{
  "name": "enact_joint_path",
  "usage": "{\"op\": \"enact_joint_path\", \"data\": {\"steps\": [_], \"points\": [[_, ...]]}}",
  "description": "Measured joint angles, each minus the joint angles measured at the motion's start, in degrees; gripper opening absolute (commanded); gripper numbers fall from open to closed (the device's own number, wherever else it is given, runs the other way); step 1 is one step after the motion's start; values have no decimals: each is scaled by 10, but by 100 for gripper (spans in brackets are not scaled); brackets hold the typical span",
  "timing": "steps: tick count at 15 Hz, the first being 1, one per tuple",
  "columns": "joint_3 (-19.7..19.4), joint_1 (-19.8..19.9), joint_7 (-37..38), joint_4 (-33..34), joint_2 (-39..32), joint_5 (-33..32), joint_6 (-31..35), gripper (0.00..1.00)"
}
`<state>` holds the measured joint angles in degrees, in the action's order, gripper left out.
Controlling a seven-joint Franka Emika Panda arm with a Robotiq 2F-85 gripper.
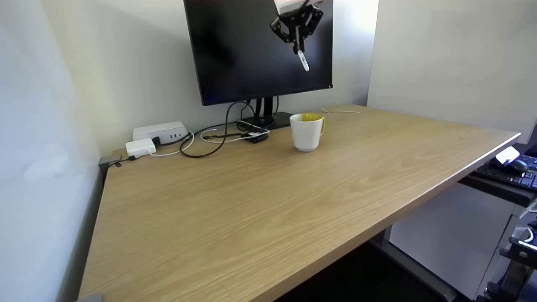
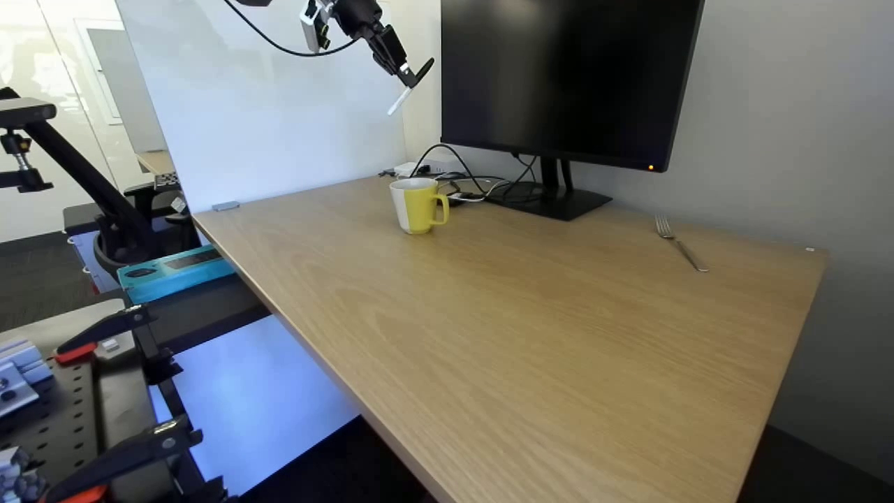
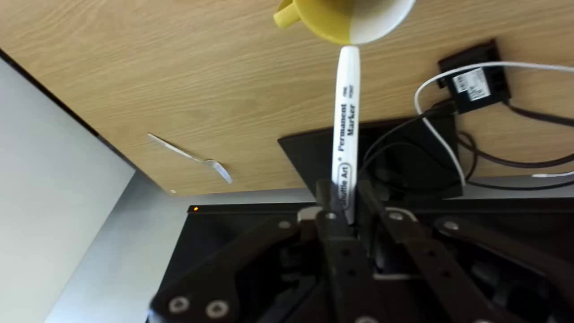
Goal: Get the marker from the table and put it in the yellow and white mug
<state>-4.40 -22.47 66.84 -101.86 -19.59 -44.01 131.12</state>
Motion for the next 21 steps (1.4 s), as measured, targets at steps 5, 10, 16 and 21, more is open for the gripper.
{"op": "enact_joint_path", "data": {"steps": [5, 10, 16, 21], "points": [[27, -6, 177, -40, -4, -131, -76, 4], [58, -1, 237, -66, -6, -154, -118, 4], [73, 24, 236, -60, -30, -160, -101, 4], [73, 47, 232, -27, -75, -175, -64, 4]]}}
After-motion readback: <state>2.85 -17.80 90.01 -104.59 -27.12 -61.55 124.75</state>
